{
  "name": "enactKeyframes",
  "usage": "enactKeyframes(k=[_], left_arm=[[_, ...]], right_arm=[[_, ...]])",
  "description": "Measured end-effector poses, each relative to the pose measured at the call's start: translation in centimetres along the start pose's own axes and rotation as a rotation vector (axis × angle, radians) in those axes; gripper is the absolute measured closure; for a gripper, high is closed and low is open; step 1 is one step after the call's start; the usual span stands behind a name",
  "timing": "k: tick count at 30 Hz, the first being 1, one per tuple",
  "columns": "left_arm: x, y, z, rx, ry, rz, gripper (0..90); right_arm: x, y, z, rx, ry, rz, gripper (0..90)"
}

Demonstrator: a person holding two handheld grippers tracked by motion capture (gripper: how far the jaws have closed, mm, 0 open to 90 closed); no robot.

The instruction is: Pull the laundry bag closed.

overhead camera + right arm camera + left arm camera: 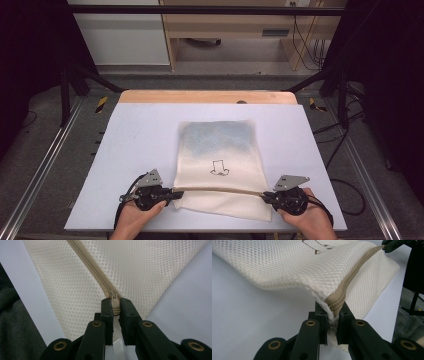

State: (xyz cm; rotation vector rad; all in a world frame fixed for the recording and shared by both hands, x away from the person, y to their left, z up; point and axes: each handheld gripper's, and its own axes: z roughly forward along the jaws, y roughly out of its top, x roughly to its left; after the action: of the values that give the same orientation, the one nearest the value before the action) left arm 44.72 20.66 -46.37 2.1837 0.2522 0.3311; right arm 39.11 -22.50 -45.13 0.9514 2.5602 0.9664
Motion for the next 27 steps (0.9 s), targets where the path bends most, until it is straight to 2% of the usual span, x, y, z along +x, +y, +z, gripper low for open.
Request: enactKeyframes(k=[27], left_arm=[[0.16, -0.05, -0.16, 0.007, 0.001, -0.001, 81.9]], right_arm=[[-0.31, -0.76, -0.2, 0.008, -0.005, 0.023, 82.2]])
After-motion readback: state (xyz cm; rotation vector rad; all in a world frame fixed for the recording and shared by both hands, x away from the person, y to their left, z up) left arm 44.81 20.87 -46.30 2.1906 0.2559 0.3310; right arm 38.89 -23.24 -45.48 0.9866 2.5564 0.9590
